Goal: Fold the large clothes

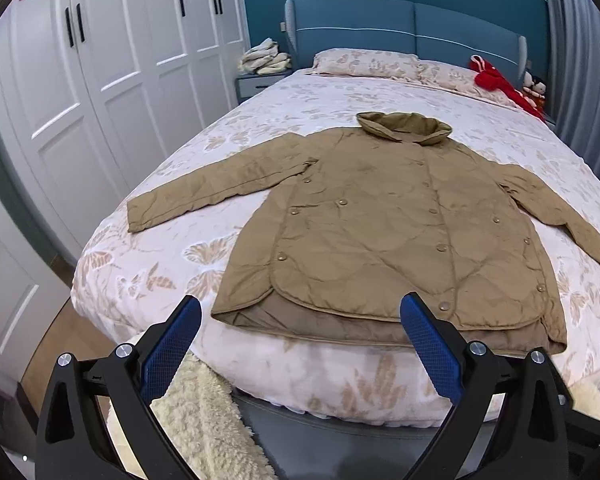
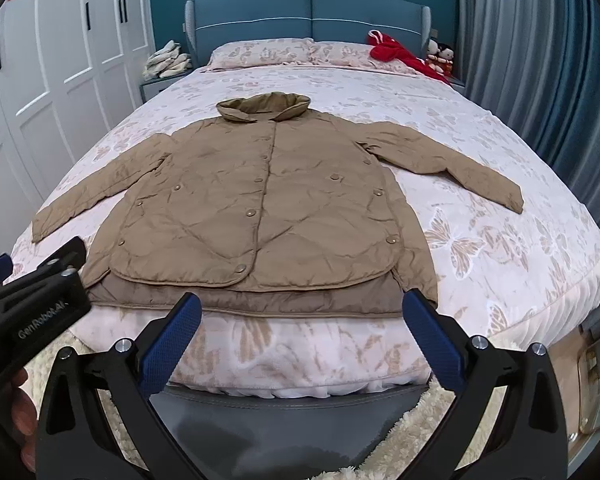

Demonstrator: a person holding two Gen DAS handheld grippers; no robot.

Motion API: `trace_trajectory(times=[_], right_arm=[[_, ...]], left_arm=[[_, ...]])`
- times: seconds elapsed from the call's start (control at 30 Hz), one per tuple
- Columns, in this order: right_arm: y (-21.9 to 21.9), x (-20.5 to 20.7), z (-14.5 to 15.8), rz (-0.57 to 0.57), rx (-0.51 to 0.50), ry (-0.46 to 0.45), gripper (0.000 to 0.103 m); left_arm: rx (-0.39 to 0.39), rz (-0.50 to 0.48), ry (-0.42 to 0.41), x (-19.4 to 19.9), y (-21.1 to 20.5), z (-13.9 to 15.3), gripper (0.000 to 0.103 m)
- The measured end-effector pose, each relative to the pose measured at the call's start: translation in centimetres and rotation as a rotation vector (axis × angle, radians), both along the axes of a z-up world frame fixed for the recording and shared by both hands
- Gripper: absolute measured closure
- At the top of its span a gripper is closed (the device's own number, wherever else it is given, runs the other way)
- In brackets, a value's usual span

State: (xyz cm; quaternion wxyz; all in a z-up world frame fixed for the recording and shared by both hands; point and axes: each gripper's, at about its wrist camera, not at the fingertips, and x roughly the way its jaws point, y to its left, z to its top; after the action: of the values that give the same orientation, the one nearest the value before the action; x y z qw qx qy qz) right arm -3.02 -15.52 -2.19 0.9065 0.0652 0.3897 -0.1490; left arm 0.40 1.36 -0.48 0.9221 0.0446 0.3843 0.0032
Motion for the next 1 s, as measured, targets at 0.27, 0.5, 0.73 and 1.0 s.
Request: trace_trajectory(times=[0.27,0.5,0.73,1.0], right_arm=[[-0.38,0.06,0.09,0.002,0.001,0.001,0.005],[-0.53,0.22,0.06,-0.008,0.012,0.001,0.005],[-0.14,0.23,0.01,0.004,0.006,0.001,0.005],[-0.02,0.24,-0.01,0.005,0.004,0.001,0.005]], left_arm=[[0.009,-0.005,0.005,0.08,0.34,-0.32,0.005],[0.012,-0.011,0.009,0.01,0.22,-0.52,0.005],[0.019,-0.027,0.01,-0.28,0.03,-0.65,0.005],[0.017,-0.029,0.012,-0.1,-0.26,-0.72,0.005]])
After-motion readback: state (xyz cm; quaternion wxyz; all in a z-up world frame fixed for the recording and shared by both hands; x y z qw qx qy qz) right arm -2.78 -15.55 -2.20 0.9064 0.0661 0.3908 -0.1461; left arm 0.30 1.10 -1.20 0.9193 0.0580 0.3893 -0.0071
